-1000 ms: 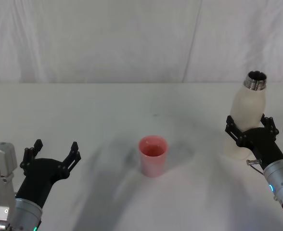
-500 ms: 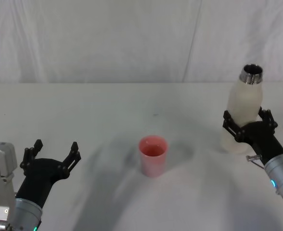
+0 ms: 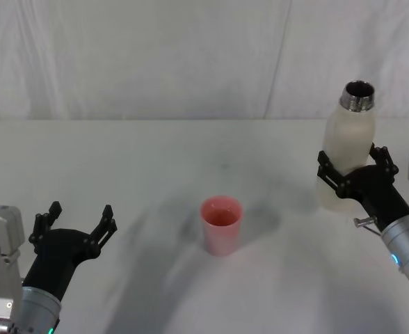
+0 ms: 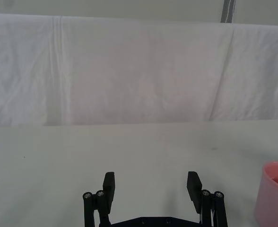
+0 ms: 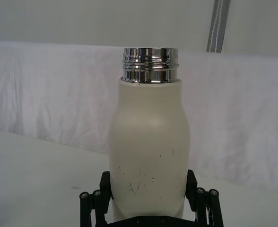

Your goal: Grasp the thermos with one hand and pour water into the cup lid.

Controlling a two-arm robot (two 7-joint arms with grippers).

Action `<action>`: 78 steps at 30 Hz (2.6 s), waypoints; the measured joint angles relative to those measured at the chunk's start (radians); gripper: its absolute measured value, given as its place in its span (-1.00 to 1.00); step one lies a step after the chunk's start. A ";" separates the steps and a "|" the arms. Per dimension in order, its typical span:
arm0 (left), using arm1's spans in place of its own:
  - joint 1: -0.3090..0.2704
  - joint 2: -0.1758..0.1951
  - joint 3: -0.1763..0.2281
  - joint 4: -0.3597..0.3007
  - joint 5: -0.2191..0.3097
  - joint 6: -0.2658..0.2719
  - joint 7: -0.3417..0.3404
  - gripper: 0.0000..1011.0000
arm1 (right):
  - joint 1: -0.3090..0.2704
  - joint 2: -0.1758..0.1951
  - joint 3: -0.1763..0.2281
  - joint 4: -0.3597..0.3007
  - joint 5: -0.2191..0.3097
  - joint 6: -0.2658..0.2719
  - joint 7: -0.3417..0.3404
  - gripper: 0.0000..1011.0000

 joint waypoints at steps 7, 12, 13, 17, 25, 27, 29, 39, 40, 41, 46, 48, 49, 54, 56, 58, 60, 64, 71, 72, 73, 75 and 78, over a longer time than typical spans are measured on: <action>0.000 0.000 0.000 0.000 0.000 0.000 0.000 0.98 | 0.005 0.028 -0.017 -0.013 -0.049 -0.036 0.000 0.88; 0.000 0.000 0.000 0.000 0.000 0.000 0.000 0.98 | 0.014 0.049 -0.034 -0.030 -0.095 -0.016 -0.002 0.88; 0.000 0.000 0.000 0.000 0.000 0.000 0.000 0.98 | 0.014 0.049 -0.034 -0.030 -0.095 -0.016 -0.002 0.88; 0.000 0.000 0.000 0.000 0.000 0.000 0.000 0.98 | 0.021 0.070 -0.052 -0.053 -0.141 0.015 -0.003 0.88; 0.000 0.000 0.000 0.000 0.000 0.000 0.000 0.98 | 0.034 0.121 -0.107 -0.101 -0.268 0.046 -0.009 0.88; 0.000 0.000 0.000 0.000 0.000 0.000 0.000 0.98 | 0.037 0.129 -0.118 -0.111 -0.296 0.053 -0.013 0.88; 0.000 0.000 0.000 0.000 0.000 0.000 0.000 0.98 | 0.039 0.139 -0.131 -0.124 -0.336 0.060 -0.023 0.88; 0.000 0.000 0.000 0.000 0.000 0.000 0.000 0.98 | 0.046 0.169 -0.186 -0.151 -0.478 0.089 -0.045 0.88; 0.000 0.000 0.000 0.000 0.000 0.000 0.000 0.98 | 0.047 0.171 -0.191 -0.153 -0.487 0.093 -0.045 0.88; 0.000 0.000 0.000 0.000 0.000 0.000 0.000 0.98 | 0.048 0.174 -0.195 -0.155 -0.496 0.097 -0.045 0.88; 0.000 0.000 0.000 0.000 0.000 0.000 0.000 0.98 | 0.058 0.195 -0.230 -0.170 -0.564 0.129 -0.030 0.88; 0.000 0.000 0.000 0.000 0.000 0.000 0.000 0.98 | 0.064 0.206 -0.246 -0.177 -0.596 0.145 -0.020 0.88; 0.000 0.000 0.000 0.000 0.000 0.000 0.000 0.98 | 0.067 0.210 -0.252 -0.180 -0.607 0.150 -0.015 0.88; 0.000 0.000 0.000 0.000 0.000 0.000 0.000 0.98 | 0.084 0.237 -0.291 -0.200 -0.680 0.186 0.009 0.88; 0.000 0.000 0.000 0.000 0.000 0.000 0.000 0.98 | 0.089 0.243 -0.302 -0.203 -0.699 0.195 0.015 0.88; 0.000 0.000 0.000 0.000 0.000 0.000 0.000 0.98 | 0.092 0.248 -0.311 -0.207 -0.717 0.204 0.020 0.88; 0.000 0.000 0.000 0.000 0.000 0.000 0.000 0.98 | 0.093 0.251 -0.315 -0.208 -0.726 0.208 0.022 0.88; 0.000 0.000 0.000 0.000 0.000 0.000 0.000 0.98 | 0.095 0.256 -0.328 -0.209 -0.750 0.216 0.023 0.88; 0.000 0.000 0.000 0.000 0.000 0.000 0.000 0.98 | 0.101 0.263 -0.354 -0.206 -0.815 0.235 0.012 0.88; 0.000 0.000 0.000 0.000 0.000 0.000 0.000 0.98 | 0.102 0.264 -0.357 -0.205 -0.824 0.238 0.010 0.88; 0.000 0.000 0.000 0.000 0.000 0.000 0.000 0.98 | 0.102 0.264 -0.360 -0.204 -0.832 0.240 0.008 0.88; 0.000 0.000 0.000 0.000 0.000 0.000 0.000 0.98 | 0.104 0.266 -0.367 -0.200 -0.852 0.246 0.004 0.88; 0.000 0.000 0.000 0.000 0.000 0.000 0.000 0.98 | 0.104 0.267 -0.374 -0.195 -0.874 0.251 -0.004 0.88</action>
